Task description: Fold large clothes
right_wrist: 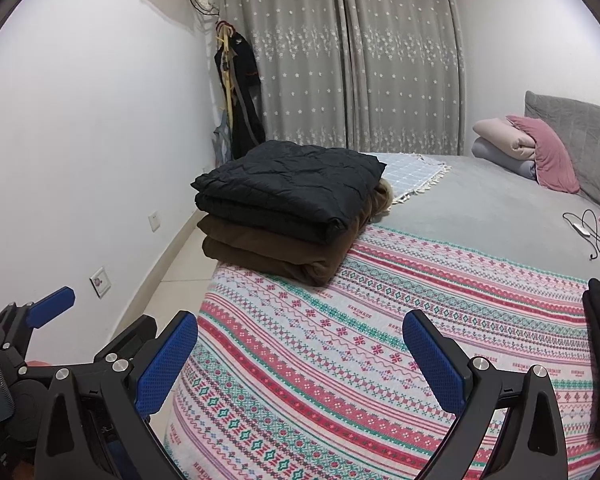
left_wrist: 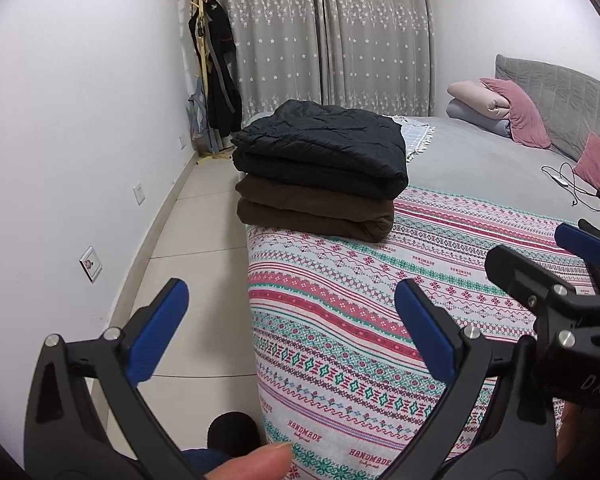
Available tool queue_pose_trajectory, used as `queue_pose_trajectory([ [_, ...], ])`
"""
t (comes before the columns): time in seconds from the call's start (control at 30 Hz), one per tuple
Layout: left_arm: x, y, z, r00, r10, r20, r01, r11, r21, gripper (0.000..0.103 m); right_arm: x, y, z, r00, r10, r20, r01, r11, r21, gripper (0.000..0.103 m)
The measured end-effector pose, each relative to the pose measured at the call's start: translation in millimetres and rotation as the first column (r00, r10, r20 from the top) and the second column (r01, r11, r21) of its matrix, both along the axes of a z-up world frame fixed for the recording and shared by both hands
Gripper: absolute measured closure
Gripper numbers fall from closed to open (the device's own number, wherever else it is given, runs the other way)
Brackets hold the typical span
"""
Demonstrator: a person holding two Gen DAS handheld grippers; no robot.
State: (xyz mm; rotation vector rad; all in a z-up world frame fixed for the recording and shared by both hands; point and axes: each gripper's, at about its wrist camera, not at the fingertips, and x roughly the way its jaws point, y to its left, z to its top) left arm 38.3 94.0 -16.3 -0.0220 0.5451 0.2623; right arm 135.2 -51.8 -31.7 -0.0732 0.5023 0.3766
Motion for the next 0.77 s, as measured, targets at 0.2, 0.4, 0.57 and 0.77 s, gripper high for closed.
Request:
queue_pose_trajectory([
  [0.2,-1.0,-1.3,-0.7,1.0,0.004,0.009,-0.004,1.0,0.006,0.001,0.3,1.2,-0.8,1.0,0.001,-0.002,-0.001,1.0,0.007,0.0],
  [0.4,-2.6,-1.1,-0.5,1.0,0.012,0.013,-0.012,1.0,0.009,0.001,0.3,1.4,-0.7,1.0,0.001,-0.002,-0.001,1.0,0.007,0.0],
  [0.57,-3.7,-1.6,0.0,1.0,0.011,0.012,-0.012,1.0,0.008,0.001,-0.1,1.9,-1.0,1.0,0.001,-0.002,-0.001,1.0,0.007,0.0],
  [0.77,-4.9,-1.8,-1.4,1.0,0.011,0.011,-0.011,1.0,0.006,0.001,0.9,3.1,-2.2,1.0,0.002,-0.004,-0.002,1.0,0.008,0.0],
])
